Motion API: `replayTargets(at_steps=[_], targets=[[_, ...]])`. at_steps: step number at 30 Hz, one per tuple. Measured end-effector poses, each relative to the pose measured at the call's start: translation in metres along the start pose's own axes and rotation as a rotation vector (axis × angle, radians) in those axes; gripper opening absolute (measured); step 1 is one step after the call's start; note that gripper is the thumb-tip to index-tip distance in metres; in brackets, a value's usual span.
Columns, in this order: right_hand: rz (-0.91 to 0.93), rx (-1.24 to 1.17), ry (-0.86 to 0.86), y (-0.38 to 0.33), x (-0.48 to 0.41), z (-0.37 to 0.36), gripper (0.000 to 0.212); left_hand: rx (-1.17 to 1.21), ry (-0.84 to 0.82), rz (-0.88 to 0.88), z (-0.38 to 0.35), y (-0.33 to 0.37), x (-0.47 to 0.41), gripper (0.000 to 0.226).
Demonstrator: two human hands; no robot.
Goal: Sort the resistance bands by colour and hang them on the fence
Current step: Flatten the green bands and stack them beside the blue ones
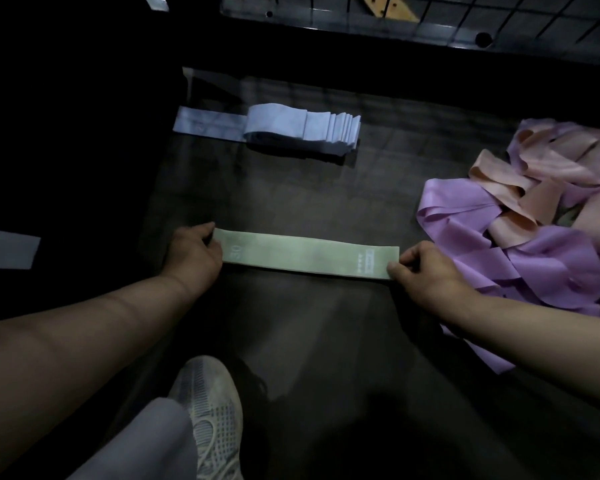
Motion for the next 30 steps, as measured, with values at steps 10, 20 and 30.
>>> replayTargets(at_steps=[10,20,30], targets=[[0.595,0.965,-0.028,-0.019,0.006,0.0,0.093,-0.842,-0.246,-0.607,0.004,0.002,0.001,0.099],[0.649,0.951,-0.065,-0.029,-0.012,-0.003,0.06,-0.98,-0.204,-0.798,0.005,0.005,-0.015,0.067],[0.604,0.987,-0.046,-0.03,-0.015,-0.007,0.053,-1.052,-0.222,-0.816,0.0,0.014,-0.018,0.067]])
Point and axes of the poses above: each hand's wrist, its own x-axis away from the middle knuckle, its own z-axis out of the back of the hand, y = z × x, the point moved 2 cm from there along -x, towards the middle knuckle, and after that the axes turned 14 degrees about -y, right-handed, at the moved point
